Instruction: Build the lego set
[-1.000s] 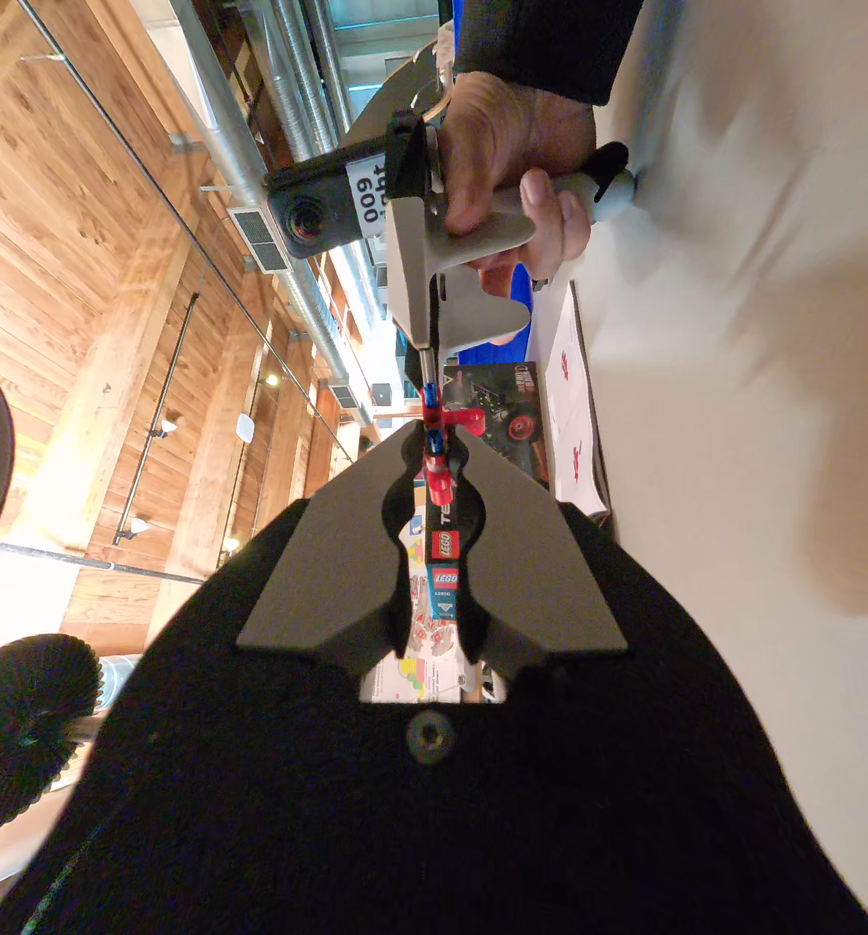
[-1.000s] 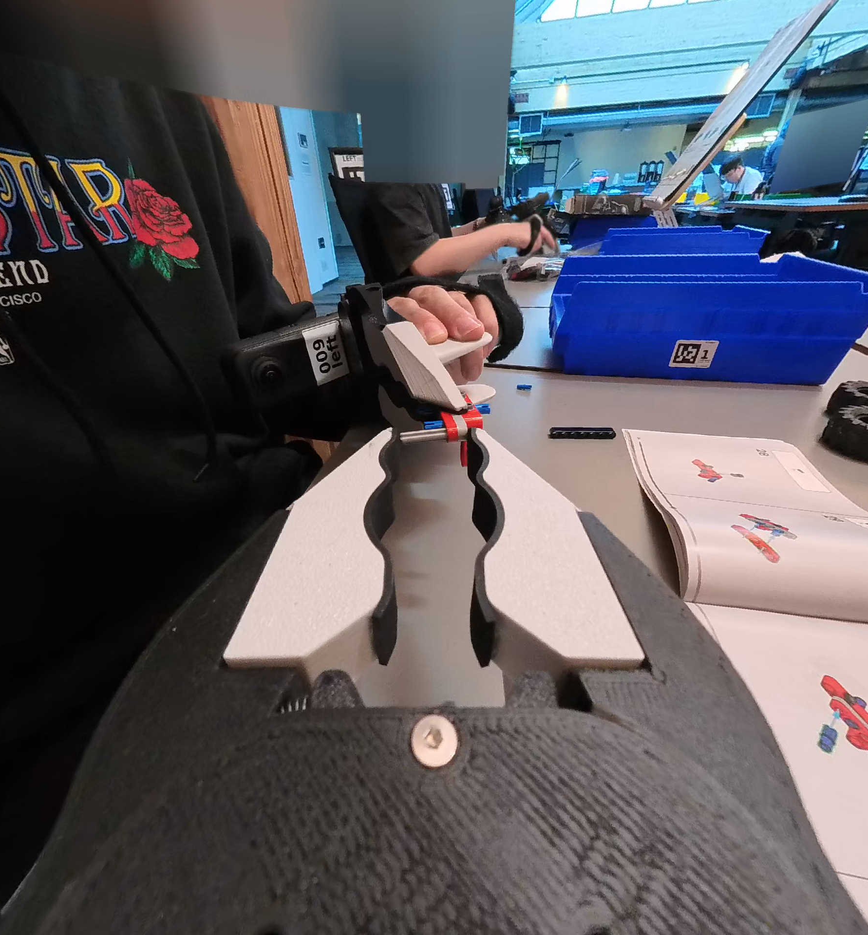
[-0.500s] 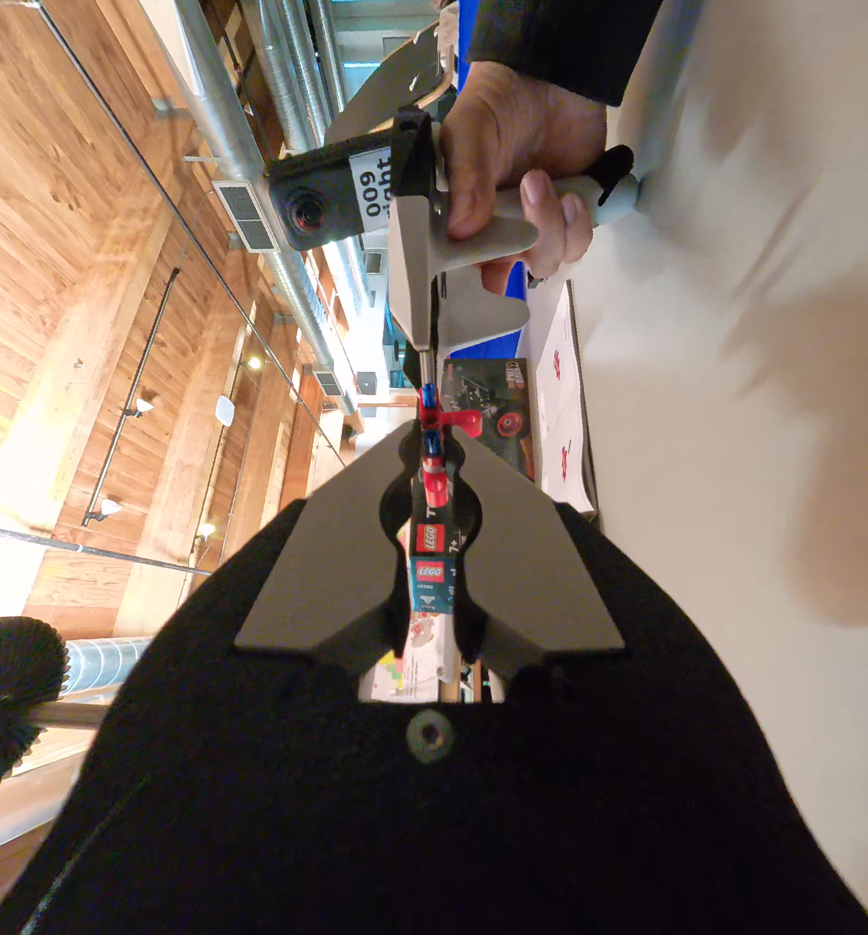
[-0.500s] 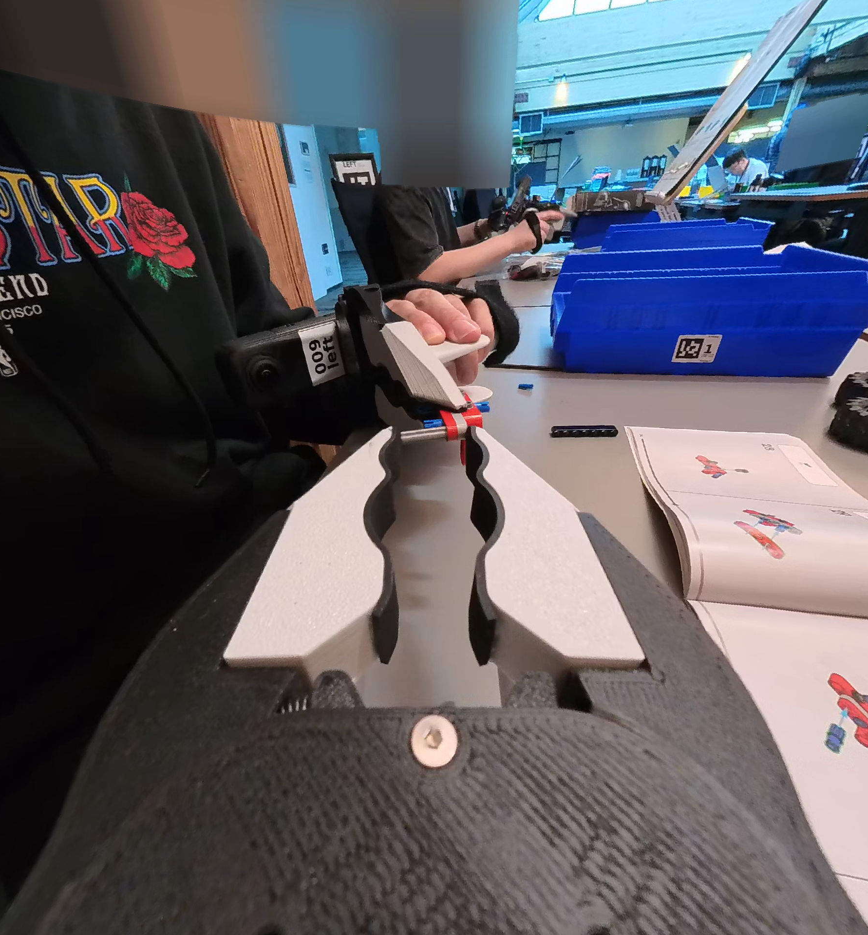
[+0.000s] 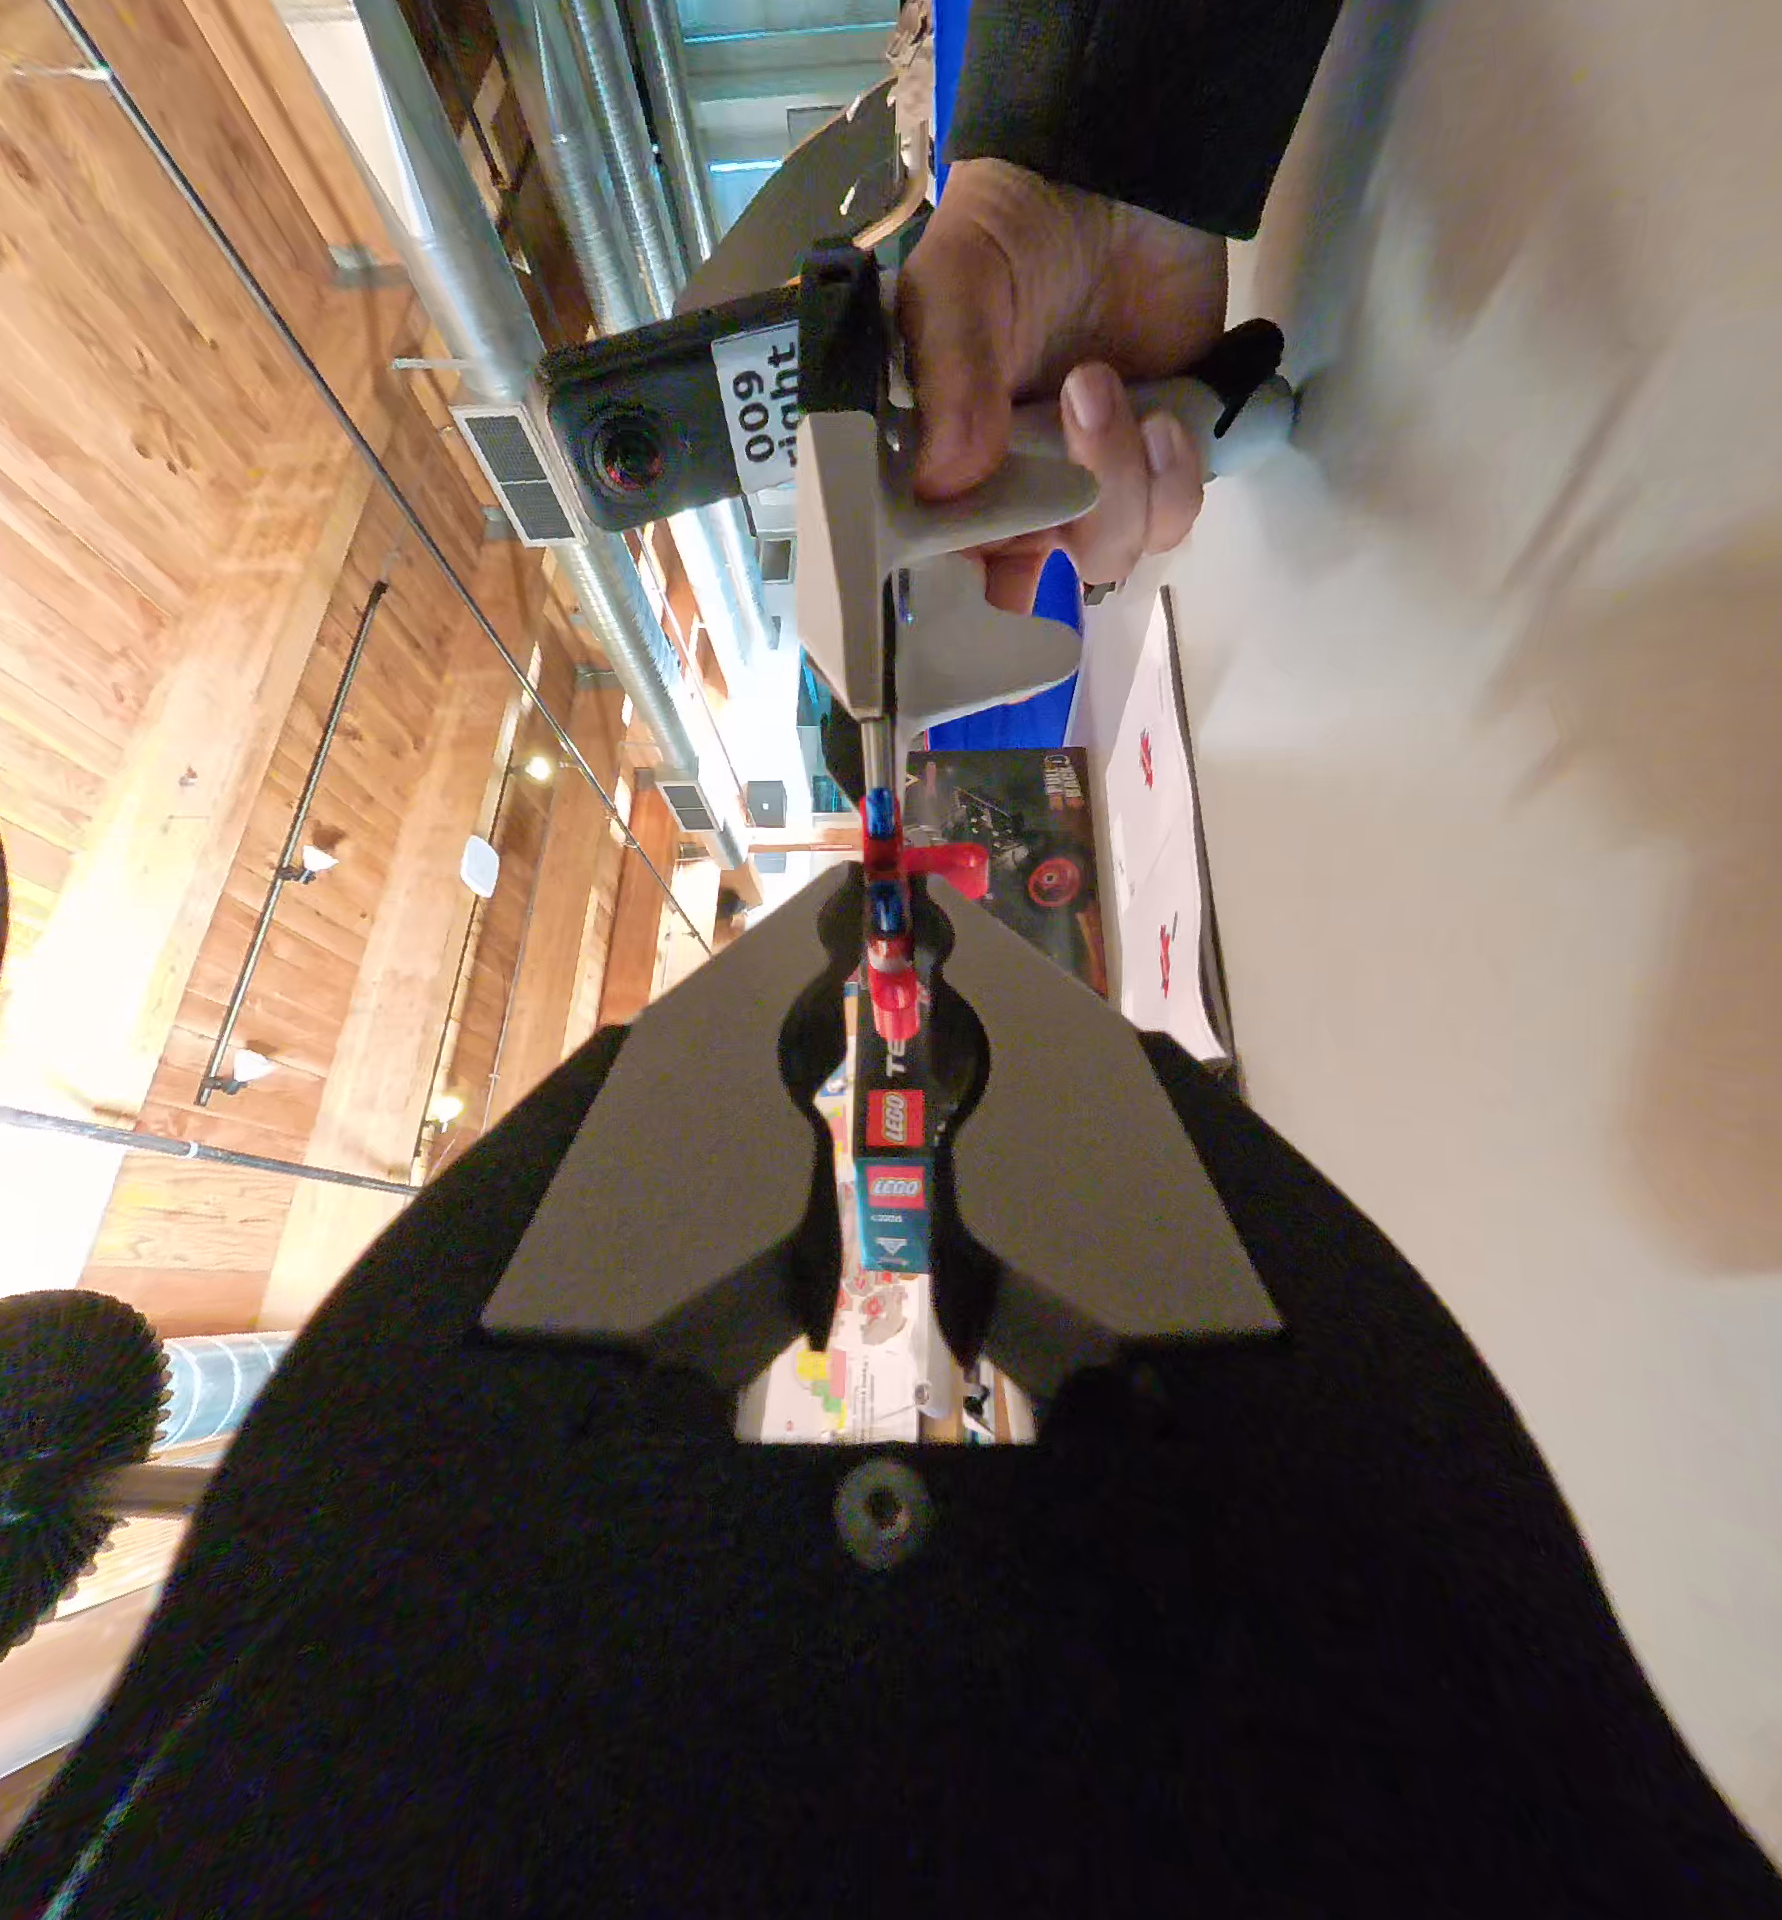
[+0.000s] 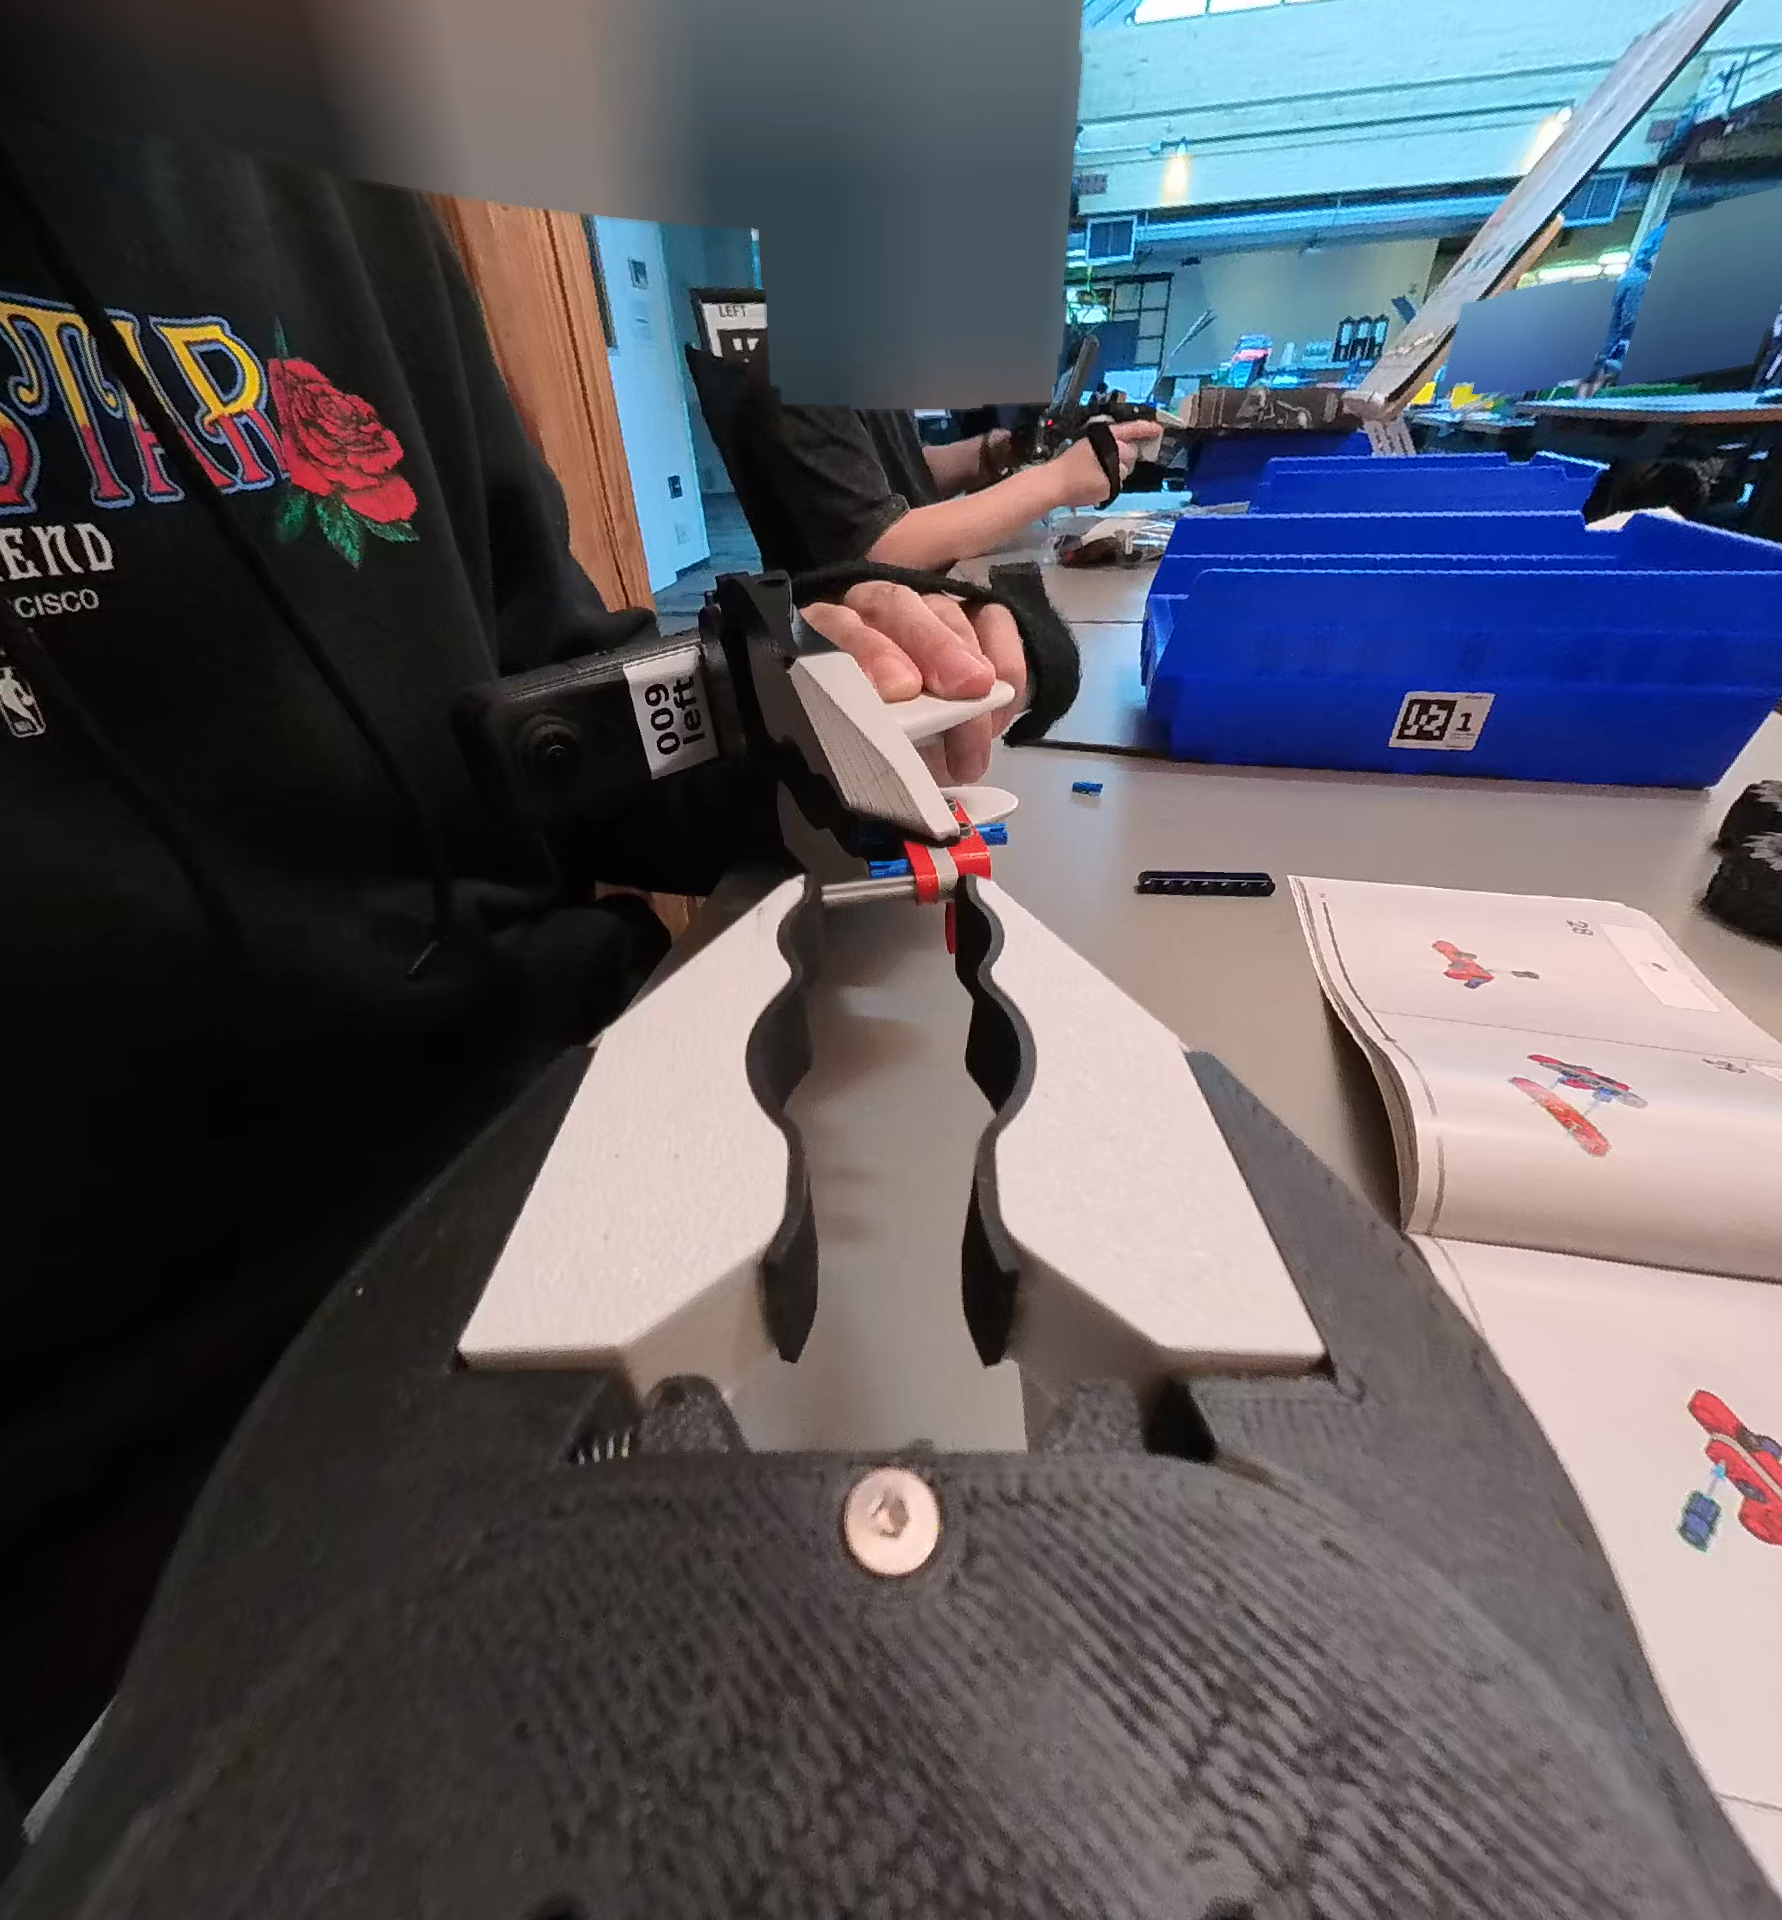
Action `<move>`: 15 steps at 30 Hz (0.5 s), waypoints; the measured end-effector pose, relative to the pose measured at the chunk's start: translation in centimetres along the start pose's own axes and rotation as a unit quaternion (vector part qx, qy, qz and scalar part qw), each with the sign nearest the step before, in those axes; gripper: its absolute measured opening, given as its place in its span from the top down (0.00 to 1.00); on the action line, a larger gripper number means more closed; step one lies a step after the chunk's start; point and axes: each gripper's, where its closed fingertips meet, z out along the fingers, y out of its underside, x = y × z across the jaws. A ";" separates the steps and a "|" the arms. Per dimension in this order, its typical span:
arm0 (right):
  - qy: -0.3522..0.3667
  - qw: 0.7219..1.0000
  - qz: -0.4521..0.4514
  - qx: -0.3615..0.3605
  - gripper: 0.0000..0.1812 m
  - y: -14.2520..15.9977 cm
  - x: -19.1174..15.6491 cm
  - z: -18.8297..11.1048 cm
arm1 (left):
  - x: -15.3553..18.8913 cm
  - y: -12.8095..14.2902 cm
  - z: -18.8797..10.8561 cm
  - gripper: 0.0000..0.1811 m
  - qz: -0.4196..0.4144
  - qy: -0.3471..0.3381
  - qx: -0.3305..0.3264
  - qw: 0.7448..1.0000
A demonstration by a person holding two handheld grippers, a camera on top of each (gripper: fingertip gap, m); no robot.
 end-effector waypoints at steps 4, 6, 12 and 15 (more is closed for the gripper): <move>0.004 1.000 0.006 -0.001 0.87 0.0 0.2 0.0 | 0.0 0.3 0.1 0.98 -0.001 -0.001 -0.004 1.000; 0.018 1.000 -0.008 0.006 0.87 -0.2 0.6 0.0 | -0.1 0.6 0.2 0.97 -0.008 -0.008 -0.007 1.000; 0.041 0.999 -0.030 0.013 0.87 -0.4 1.1 0.0 | 0.0 0.8 0.3 0.93 -0.127 0.015 0.018 0.992; 0.057 0.997 -0.048 0.011 0.87 -0.3 1.4 0.0 | -0.2 1.1 0.2 0.88 -0.187 0.021 0.029 0.982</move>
